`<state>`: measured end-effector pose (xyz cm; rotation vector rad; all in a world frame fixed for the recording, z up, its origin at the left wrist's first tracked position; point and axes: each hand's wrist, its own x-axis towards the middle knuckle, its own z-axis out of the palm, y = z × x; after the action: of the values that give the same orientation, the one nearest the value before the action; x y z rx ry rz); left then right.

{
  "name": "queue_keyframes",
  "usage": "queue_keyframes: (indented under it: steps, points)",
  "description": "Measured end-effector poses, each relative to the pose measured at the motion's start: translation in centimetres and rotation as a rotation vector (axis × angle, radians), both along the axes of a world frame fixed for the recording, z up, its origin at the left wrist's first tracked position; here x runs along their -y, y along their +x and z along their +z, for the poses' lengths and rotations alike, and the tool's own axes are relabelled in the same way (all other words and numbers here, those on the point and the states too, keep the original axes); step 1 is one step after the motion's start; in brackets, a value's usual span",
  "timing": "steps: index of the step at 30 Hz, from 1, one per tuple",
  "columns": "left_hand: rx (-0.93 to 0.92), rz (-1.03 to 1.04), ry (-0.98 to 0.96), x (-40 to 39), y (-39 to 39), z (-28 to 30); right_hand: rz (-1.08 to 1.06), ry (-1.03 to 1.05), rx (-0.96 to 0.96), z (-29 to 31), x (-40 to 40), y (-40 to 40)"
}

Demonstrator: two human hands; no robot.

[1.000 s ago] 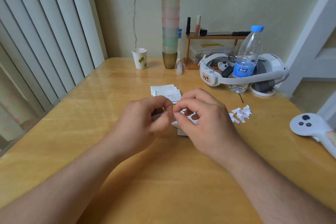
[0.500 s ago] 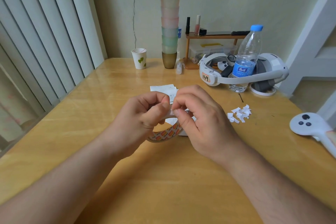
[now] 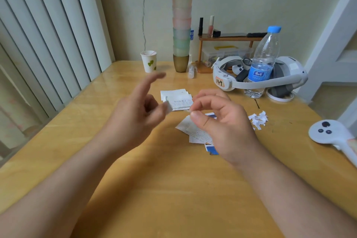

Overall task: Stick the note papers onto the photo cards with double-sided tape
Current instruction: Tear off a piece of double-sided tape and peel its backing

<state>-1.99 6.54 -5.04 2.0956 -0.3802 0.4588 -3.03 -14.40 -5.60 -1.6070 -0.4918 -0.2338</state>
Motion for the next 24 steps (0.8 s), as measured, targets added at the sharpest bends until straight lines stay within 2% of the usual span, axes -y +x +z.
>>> queue_keyframes:
  steps: [5,8,10,13,15,17,19,24]
  points:
    - [-0.188,0.046,0.607,-0.9,0.3,-0.4,0.143,0.418,-0.494,1.2,0.3,0.0]
    - [-0.316,-0.004,0.627,-0.7,0.1,0.1,0.193,0.539,-0.675,1.6,0.4,-0.2]
    - [-0.343,-0.001,0.556,-0.6,0.1,0.3,0.236,0.596,-0.754,1.7,0.5,-0.2]
    - [-0.187,0.087,0.403,-0.2,0.2,-0.2,0.326,0.622,-0.809,1.7,0.5,-0.4]
    - [-0.147,0.048,0.048,0.7,0.0,-0.6,0.38,0.61,-0.82,1.7,0.4,-0.5]
    - [-0.226,-0.099,-0.366,2.1,-0.4,-0.7,0.403,0.594,-0.821,1.5,0.4,-0.4]
    - [-0.306,-0.193,-0.602,3.4,-0.6,-0.9,0.417,0.59,-0.813,1.2,0.3,-0.3]
    - [-0.371,-0.219,-0.771,4.7,-0.8,-1.4,0.421,0.597,-0.788,1.1,0.5,-0.1]
